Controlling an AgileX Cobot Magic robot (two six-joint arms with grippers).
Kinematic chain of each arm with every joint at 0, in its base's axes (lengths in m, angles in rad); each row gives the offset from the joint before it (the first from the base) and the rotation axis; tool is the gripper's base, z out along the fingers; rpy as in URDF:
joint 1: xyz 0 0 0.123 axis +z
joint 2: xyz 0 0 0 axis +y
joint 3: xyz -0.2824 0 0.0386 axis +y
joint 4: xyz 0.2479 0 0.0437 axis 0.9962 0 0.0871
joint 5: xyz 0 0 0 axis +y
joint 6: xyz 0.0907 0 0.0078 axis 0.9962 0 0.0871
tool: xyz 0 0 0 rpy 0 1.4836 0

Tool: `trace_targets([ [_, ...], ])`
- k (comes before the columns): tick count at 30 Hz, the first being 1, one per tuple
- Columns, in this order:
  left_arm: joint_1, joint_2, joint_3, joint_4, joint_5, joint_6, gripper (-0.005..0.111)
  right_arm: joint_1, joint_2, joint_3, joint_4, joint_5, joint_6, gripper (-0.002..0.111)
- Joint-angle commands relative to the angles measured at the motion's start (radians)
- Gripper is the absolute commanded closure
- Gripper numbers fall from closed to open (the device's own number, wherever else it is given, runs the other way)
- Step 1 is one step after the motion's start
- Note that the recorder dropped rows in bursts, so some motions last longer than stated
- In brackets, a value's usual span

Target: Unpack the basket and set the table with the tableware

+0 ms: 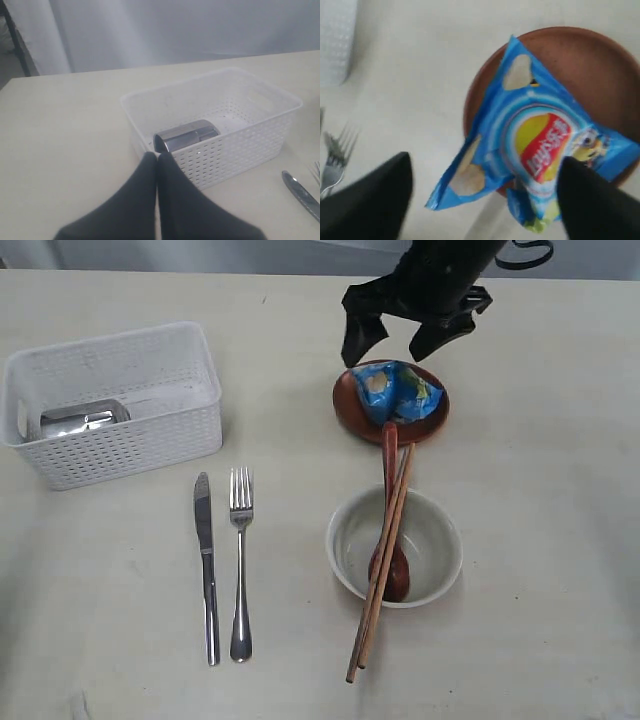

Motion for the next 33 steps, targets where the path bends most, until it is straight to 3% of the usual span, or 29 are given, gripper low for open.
trace_targets([
  [1,-0.004,-0.003,0.003,0.000,-0.010,0.002,0.107,0.010,0.002,-0.004,-0.096,-0.066,0.080,0.087],
  [2,-0.004,-0.003,0.003,0.000,-0.010,0.002,0.107,0.010,0.002,-0.004,-0.088,-0.074,0.077,0.106],
  [3,-0.004,-0.003,0.003,0.000,-0.010,0.002,0.107,0.010,0.002,-0.004,-0.082,-0.085,0.080,0.107],
  [21,-0.004,-0.003,0.003,0.000,-0.010,0.002,0.107,0.010,0.108,-0.002,-0.085,-0.008,0.125,0.109],
  [33,-0.004,-0.003,0.003,0.000,-0.010,0.002,0.107,0.010,-0.004,-0.004,-0.083,-0.034,0.120,0.109],
])
